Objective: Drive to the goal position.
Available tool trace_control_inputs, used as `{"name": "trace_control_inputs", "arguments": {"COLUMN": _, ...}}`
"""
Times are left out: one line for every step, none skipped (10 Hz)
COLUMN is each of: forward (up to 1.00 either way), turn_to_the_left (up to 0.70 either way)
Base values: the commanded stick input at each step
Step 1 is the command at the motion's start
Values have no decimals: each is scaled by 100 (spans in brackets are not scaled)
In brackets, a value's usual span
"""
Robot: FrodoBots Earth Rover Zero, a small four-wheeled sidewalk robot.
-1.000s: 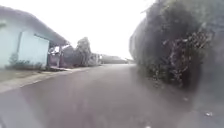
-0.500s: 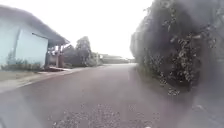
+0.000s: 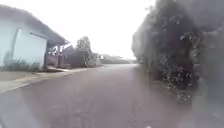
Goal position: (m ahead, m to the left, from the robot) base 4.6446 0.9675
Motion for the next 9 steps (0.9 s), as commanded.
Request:
{"name": "trace_control_inputs", "arguments": {"forward": 70, "turn_to_the_left": -31}}
{"name": "trace_control_inputs", "arguments": {"forward": 70, "turn_to_the_left": -26}}
{"name": "trace_control_inputs", "arguments": {"forward": 70, "turn_to_the_left": -21}}
{"name": "trace_control_inputs", "arguments": {"forward": 70, "turn_to_the_left": -16}}
{"name": "trace_control_inputs", "arguments": {"forward": 70, "turn_to_the_left": -11}}
{"name": "trace_control_inputs", "arguments": {"forward": 70, "turn_to_the_left": -6}}
{"name": "trace_control_inputs", "arguments": {"forward": 70, "turn_to_the_left": -1}}
{"name": "trace_control_inputs", "arguments": {"forward": 70, "turn_to_the_left": 0}}
{"name": "trace_control_inputs", "arguments": {"forward": 70, "turn_to_the_left": 0}}
